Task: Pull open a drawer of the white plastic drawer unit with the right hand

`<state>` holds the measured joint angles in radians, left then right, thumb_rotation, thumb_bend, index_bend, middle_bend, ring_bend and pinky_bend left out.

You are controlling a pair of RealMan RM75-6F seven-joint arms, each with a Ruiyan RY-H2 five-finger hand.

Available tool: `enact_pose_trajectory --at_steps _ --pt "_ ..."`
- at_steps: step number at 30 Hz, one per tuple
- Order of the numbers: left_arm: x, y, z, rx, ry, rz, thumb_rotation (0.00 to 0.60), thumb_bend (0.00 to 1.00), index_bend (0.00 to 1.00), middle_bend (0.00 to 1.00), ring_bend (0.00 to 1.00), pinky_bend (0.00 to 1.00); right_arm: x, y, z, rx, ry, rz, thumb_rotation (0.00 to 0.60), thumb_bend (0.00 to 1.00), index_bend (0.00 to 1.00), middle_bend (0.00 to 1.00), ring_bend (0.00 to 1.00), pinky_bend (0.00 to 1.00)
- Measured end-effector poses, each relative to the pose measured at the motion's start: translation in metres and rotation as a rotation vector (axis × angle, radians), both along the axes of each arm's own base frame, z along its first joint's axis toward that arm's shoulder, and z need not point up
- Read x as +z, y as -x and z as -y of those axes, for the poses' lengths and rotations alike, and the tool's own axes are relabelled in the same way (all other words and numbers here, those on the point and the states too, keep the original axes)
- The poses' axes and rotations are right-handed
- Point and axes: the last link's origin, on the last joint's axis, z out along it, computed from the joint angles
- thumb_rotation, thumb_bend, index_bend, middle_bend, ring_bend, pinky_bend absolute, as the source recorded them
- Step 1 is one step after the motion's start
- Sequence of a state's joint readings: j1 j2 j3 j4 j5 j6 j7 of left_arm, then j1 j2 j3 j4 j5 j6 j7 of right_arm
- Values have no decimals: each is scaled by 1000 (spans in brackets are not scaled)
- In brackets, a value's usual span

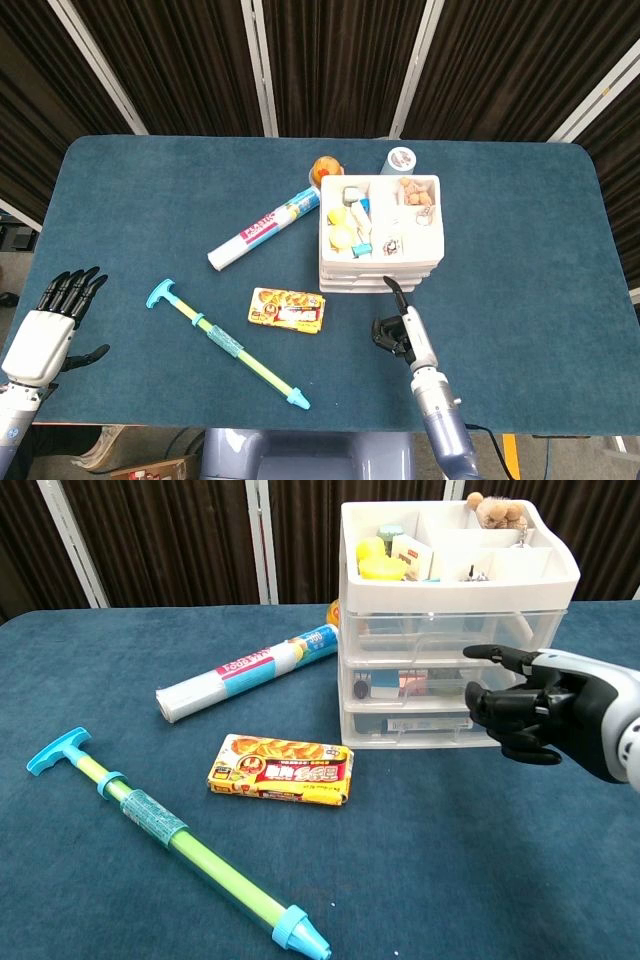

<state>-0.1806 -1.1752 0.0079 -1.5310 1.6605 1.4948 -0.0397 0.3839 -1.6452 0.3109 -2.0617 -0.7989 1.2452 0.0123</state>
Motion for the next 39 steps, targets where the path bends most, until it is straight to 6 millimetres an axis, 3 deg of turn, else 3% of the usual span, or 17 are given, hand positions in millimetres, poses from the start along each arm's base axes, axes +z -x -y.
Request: enact_pose_trajectory --at_steps 11,19,26,31,39 --pt "0 1 0 9 3 0 600 14 0 0 0 49 -4 -1 10 -48 14 33 600 685 19 941 930 1000" --pt "-1 1 1 23 11 2 600 17 0 0 0 50 -8 -9 20 -98 -1 137 600 701 160 941 930 1000" --pt "0 1 0 36 21 15 600 18 0 0 0 50 -12 -19 25 -102 -8 164 600 703 180 941 930 1000" --pt "1 1 -1 39 23 17 600 18 0 0 0 50 -13 -21 28 -118 -10 164 600 704 267 941 930 1000" --pt "2 2 -3 41 15 19 600 18 0 0 0 50 -14 -23 24 -117 -29 166 600 709 328 941 930 1000"
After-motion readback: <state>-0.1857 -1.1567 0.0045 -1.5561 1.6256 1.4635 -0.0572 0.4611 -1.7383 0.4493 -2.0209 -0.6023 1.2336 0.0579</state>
